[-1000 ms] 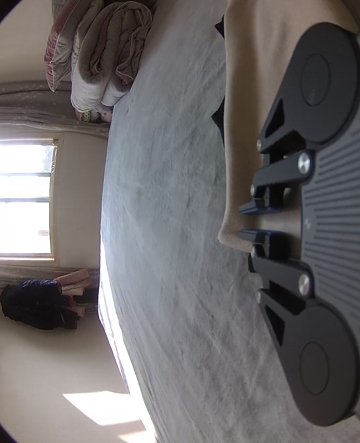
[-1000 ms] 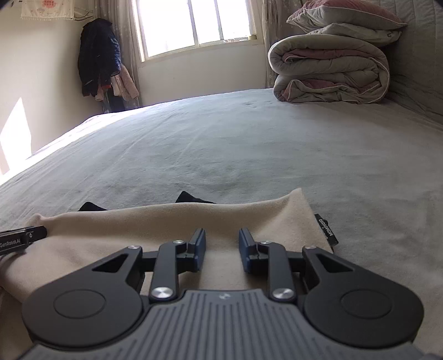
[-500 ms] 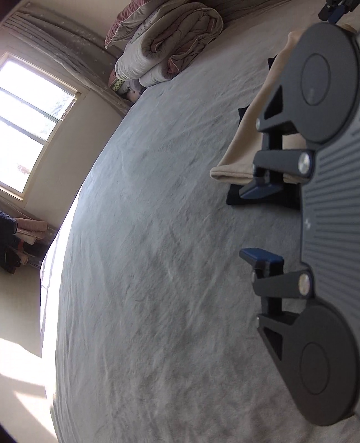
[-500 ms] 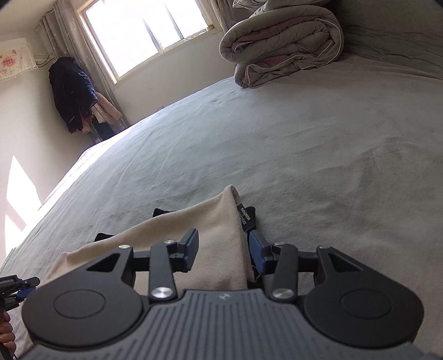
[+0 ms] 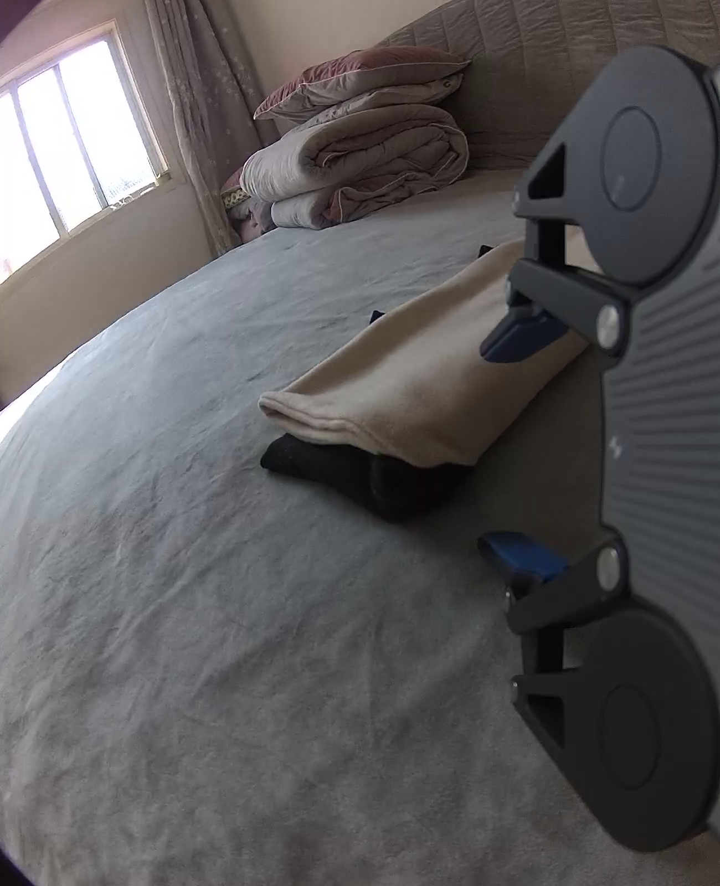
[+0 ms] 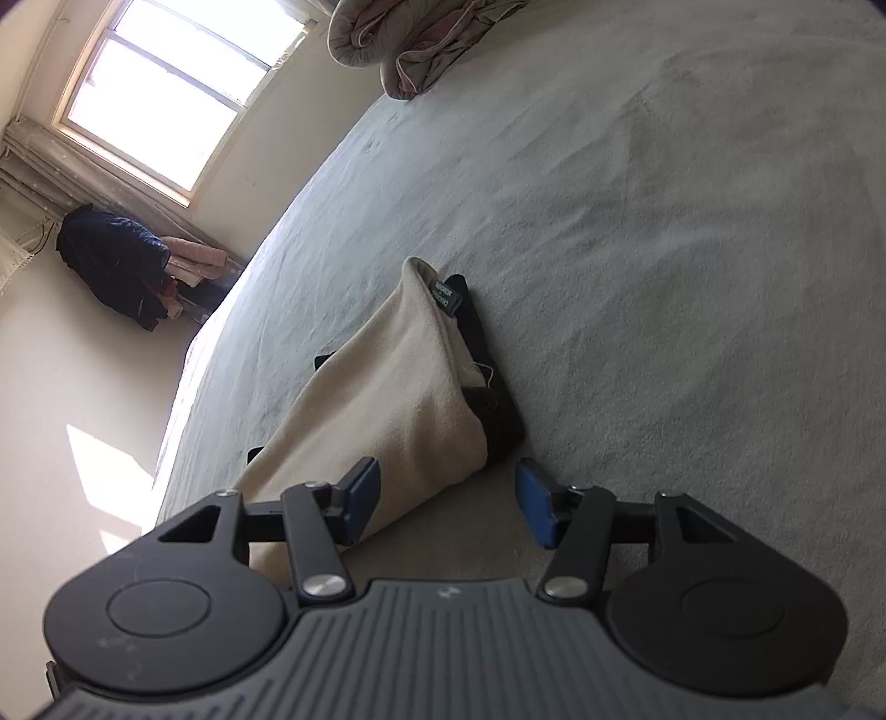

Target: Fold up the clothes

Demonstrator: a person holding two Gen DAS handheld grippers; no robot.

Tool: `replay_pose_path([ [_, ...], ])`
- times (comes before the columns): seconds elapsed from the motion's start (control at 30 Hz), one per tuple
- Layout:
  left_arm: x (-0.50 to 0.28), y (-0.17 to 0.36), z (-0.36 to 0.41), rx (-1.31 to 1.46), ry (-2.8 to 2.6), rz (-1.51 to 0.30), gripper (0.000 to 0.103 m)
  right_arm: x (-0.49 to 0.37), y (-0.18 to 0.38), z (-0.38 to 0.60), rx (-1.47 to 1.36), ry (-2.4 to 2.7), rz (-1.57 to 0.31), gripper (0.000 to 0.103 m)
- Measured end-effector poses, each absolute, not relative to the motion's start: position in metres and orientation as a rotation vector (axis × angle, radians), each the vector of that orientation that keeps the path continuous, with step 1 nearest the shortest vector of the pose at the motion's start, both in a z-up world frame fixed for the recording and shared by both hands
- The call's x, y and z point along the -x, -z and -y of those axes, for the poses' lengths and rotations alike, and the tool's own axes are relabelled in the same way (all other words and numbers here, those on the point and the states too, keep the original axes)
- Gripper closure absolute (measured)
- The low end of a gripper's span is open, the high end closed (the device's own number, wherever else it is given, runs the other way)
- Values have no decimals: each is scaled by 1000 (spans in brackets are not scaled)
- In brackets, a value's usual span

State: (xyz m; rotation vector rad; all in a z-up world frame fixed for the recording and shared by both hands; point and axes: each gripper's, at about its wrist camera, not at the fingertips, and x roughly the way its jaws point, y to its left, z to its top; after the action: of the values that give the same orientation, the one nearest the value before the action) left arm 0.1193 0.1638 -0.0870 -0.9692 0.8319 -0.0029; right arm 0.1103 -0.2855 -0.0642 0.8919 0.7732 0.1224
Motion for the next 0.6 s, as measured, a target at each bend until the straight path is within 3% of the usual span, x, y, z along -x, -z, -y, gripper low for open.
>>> replay_pose_path([
  [0.2, -133, 98, -156, 1059, -48, -730, 38, -122, 78, 288, -1077, -123, -728, 45],
  [0.27, -136, 100, -153, 1074, -76, -704, 52, -127, 80, 290, -1114, -104, -716, 48],
  [0.37, -140, 103, -150, 1095, -106, -676, 60, -135, 78, 290, -1116, -72, -715, 58],
  [0.43, -139, 99, -149, 1099, -123, -673, 67, -136, 77, 289, -1091, -45, -716, 70],
  [0.6, -135, 87, -145, 1107, -164, -664, 75, -123, 60, 278, -1045, 30, -666, 78],
])
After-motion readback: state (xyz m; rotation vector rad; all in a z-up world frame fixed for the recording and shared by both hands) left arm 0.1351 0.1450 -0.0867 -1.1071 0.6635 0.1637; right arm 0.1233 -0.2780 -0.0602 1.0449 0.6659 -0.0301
